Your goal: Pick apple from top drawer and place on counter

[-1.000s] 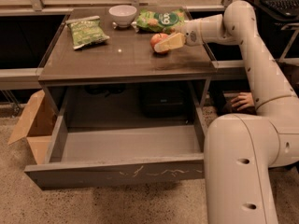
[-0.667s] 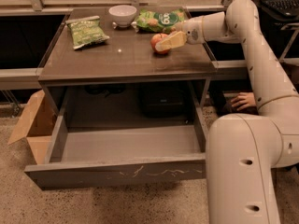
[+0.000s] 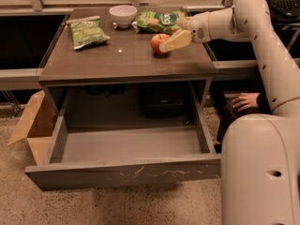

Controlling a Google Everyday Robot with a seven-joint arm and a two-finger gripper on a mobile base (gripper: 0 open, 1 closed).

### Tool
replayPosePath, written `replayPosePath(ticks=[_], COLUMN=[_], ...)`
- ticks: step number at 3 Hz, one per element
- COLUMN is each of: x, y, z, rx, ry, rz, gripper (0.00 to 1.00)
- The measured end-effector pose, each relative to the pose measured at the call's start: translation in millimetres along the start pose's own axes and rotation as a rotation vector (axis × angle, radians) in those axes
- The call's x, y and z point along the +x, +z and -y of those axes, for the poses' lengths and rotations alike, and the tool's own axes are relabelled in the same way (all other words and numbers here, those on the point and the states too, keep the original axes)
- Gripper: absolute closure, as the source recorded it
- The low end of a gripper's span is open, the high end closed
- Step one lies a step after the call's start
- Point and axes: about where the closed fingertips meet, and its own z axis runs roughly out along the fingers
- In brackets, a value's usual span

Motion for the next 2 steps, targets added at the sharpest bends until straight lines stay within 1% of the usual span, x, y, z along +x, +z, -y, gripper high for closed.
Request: replayPosePath(ticks=[1, 2], x=[3, 9], y=[-11, -26], z=[-16, -37], rx=[0.004, 0.018], ry=[0.002, 0.017], rz=[-0.001, 0.013], gripper=[0.00, 0.00])
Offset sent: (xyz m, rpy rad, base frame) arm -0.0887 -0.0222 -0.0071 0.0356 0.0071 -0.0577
